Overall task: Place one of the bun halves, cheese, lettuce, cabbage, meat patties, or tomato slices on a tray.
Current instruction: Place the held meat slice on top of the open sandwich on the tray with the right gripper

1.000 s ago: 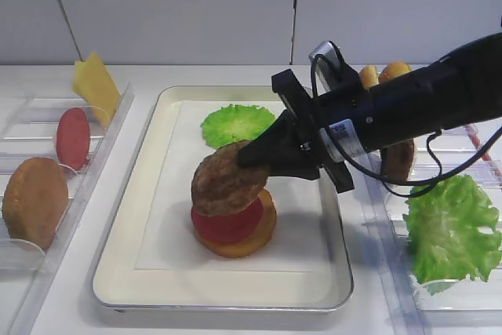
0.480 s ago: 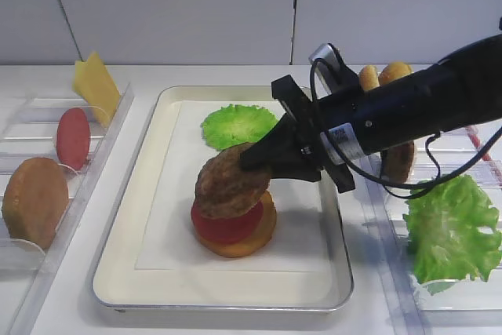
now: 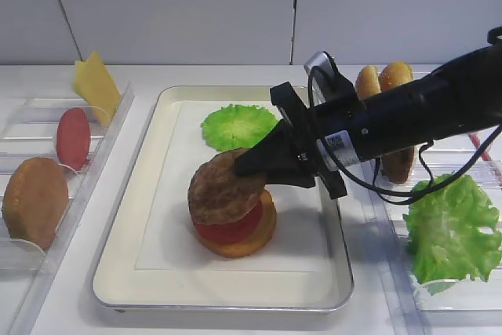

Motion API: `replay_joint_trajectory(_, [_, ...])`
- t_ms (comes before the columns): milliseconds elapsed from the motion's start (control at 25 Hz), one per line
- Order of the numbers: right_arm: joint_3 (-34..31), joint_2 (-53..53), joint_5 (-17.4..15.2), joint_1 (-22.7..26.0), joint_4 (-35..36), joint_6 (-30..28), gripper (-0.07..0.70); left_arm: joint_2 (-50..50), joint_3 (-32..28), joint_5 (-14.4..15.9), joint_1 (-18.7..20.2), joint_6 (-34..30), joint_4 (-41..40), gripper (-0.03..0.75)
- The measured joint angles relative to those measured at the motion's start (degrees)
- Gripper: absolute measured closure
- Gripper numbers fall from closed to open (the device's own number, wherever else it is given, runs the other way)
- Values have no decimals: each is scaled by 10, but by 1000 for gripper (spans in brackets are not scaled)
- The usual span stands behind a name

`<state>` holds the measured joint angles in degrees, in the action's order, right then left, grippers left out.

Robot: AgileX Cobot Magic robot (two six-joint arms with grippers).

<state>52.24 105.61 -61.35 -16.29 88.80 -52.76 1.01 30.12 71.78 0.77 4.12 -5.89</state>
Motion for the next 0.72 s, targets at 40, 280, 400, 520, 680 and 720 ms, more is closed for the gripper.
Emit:
replay_joint_trajectory(40, [0, 0, -3, 0, 0, 0, 504, 0, 0, 0, 0, 0, 0, 241])
replay_joint_trajectory(280, [0, 1, -5, 0, -16, -4, 504, 0, 0, -1, 0, 0, 0, 241])
replay_joint_trajectory(400, [0, 6, -5, 0, -15, -5, 504, 0, 0, -1, 0, 0, 0, 241])
replay_joint_trajectory(520, [0, 7, -7, 0, -4, -8, 504, 0, 0, -1, 0, 0, 0, 241])
replay_joint_trajectory(680, [0, 12, -8, 0, -1, -10, 504, 0, 0, -1, 0, 0, 0, 241])
replay_joint_trajectory(720, [0, 15, -11, 0, -1, -10, 504, 0, 0, -1, 0, 0, 0, 241])
